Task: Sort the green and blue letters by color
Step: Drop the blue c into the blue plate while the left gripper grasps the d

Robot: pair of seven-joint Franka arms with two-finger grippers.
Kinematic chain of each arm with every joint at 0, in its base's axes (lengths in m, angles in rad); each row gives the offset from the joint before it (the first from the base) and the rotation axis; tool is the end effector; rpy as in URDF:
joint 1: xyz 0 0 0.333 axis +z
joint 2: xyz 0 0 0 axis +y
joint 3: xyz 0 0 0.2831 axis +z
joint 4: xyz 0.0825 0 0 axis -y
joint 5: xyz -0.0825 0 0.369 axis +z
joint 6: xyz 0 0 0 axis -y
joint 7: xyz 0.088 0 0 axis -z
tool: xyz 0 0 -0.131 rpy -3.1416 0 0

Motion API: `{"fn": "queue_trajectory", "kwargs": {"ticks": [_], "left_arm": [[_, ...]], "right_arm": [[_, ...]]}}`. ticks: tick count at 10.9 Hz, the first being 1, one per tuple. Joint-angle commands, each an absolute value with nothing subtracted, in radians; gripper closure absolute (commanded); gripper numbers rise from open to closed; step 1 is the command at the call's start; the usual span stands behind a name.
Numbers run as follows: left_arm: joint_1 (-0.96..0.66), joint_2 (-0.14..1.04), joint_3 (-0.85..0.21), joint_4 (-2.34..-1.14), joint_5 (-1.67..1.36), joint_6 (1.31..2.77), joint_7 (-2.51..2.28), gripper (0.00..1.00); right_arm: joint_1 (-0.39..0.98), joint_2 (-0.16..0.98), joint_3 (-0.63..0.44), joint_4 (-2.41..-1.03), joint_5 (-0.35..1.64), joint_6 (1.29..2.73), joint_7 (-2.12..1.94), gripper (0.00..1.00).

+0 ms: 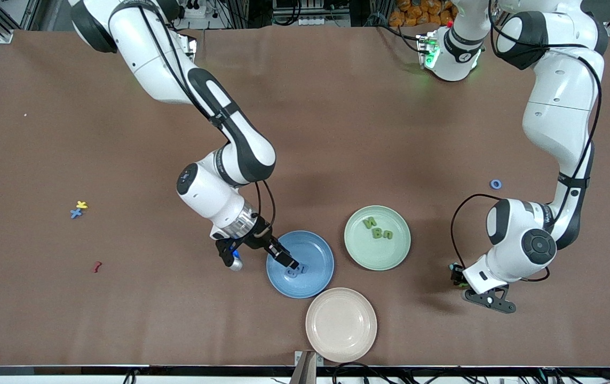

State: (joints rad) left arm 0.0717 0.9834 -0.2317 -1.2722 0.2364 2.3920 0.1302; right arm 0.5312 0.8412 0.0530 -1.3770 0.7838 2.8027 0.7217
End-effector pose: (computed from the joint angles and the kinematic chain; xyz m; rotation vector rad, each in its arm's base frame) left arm 0.7242 -0.0728 0.1459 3.0757 -0.5191 0.2551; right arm 0.6447 0.3818 0.2331 -2.2097 0.9860 -0.1615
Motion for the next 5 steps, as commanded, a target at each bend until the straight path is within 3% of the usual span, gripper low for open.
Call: {"fn": "queue_trajectory", "kwargs": {"ticks": [1,5], "left_arm": [[0.067,0.959,-0.227,-1.295,0.25,2.393,0.072,0.49],[0.064,0.954,-0.227,-1.312,0.249,2.393,0.031,0.61]], "right_arm": [[0.532,0.859,0.038,-1.38,0.789,2.818,0.709,0.0],[0.515,0.815,-0.044,-1.544,0.73,2.81,0.479,0.0]]}}
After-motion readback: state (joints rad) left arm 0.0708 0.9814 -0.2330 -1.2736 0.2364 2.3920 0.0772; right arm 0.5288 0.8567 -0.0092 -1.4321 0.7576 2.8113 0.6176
